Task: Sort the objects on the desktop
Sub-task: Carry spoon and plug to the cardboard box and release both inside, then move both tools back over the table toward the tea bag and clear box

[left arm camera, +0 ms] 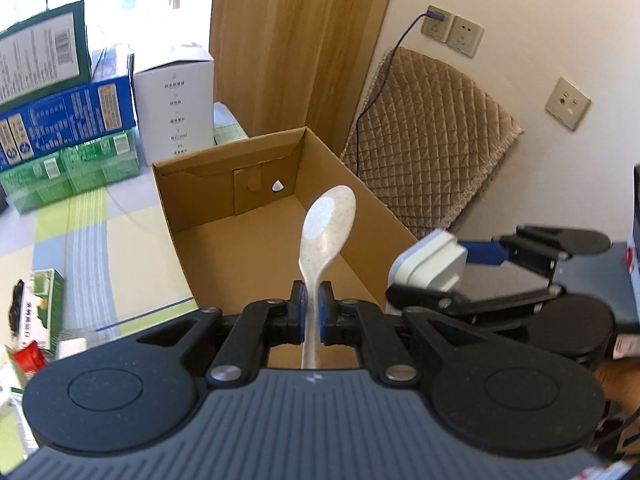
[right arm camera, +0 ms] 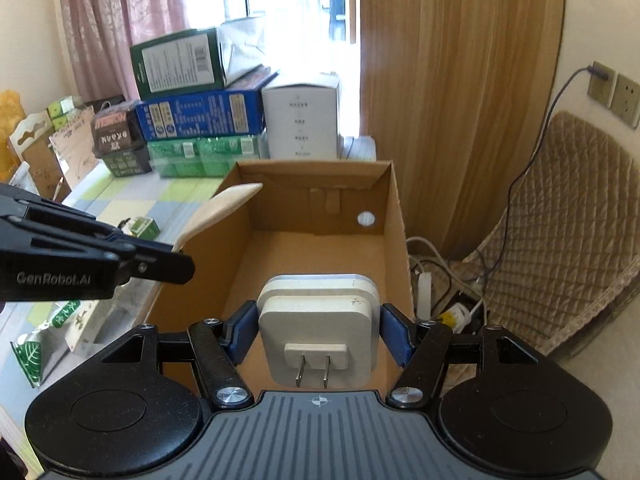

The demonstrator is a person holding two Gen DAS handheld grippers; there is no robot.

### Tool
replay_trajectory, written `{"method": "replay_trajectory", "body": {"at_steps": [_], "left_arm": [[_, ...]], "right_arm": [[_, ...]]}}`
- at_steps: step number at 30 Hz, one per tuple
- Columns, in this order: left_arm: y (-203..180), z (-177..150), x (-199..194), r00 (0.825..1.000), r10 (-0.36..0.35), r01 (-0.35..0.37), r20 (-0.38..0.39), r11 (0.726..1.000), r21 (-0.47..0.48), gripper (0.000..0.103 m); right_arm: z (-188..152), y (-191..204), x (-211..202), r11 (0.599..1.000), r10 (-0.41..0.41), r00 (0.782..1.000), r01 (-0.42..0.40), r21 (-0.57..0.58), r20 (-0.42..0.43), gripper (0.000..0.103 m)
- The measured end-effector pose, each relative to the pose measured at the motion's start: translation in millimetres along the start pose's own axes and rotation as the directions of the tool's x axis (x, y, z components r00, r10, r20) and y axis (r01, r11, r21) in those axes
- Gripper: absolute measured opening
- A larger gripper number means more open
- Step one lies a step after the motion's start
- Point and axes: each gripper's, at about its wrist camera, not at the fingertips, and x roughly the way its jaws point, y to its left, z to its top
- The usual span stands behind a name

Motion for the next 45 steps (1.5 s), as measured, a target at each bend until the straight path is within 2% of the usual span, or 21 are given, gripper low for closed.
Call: {"method": "replay_trajectory", "body": {"at_steps": [5, 7, 10, 14, 18, 24, 27, 28, 31, 36, 42, 45], "left_arm": [[4, -4, 16, 1.0, -0.011, 0.011, -0.017, 1.0, -0.004, 0.004], [7, -7, 18, 1.0, -0.006, 0.006, -0.014, 1.0, -0.008, 0.013], [9, -12, 17, 1.0, 0.027, -0.027, -0.01, 1.0, 0.013, 0.015], [20, -19, 5, 0.999, 0.044, -0.044, 0.002, 0.999, 0.004, 0.015], [28, -27, -12, 0.998, 0.066, -0.066, 0.022, 0.998, 0.003, 0.022], [36, -43, -39, 0.993, 0.104, -0.105, 0.051, 0.995, 0.002, 0.029], [41, -58, -56, 0.991, 0.112, -0.112, 0.069, 0.994, -0.006, 0.038], [43, -63, -62, 0.991, 0.113, -0.112, 0.075, 0.994, -0.014, 0.046], [48, -82, -79, 0.987, 0.136, -0.134, 0.08, 0.99, -0.035, 0.064], [54, -115, -104, 0.982, 0.174, -0.169, 0.076, 0.983, -0.068, 0.082], [66, -155, -139, 0.973, 0.21, -0.198, 0.095, 0.972, -0.124, 0.093], [76, -174, -156, 0.967, 0.241, -0.227, 0.088, 0.963, -0.144, 0.095]], "right_arm": [[-5, -5, 10, 1.0, 0.004, 1.0, -0.004, 0.013, -0.025, 0.062], [-8, -6, 13, 1.0, 0.006, 0.999, -0.006, 0.013, -0.032, 0.062], [-9, -3, 16, 1.0, 0.01, 0.999, -0.009, 0.009, -0.04, 0.062], [-10, 0, 20, 1.0, 0.014, 0.999, -0.014, 0.005, -0.044, 0.062], [-9, 2, 21, 1.0, 0.018, 1.0, -0.018, 0.02, -0.02, 0.063], [-8, 2, 7, 0.998, 0.022, 0.999, -0.024, 0.054, 0.026, 0.071], [-13, 3, -9, 0.997, 0.024, 0.998, -0.028, 0.078, 0.056, 0.076], [-17, 4, -15, 0.995, 0.025, 0.997, -0.031, 0.09, 0.066, 0.081], [-29, 13, -32, 0.993, 0.038, 0.996, -0.048, 0.112, 0.085, 0.086], [-51, 39, -59, 0.989, 0.064, 0.993, -0.077, 0.127, 0.104, 0.092], [-74, 82, -85, 0.982, 0.107, 0.987, -0.125, 0.143, 0.123, 0.101], [-84, 104, -91, 0.98, 0.135, 0.985, -0.149, 0.129, 0.112, 0.101]]}}
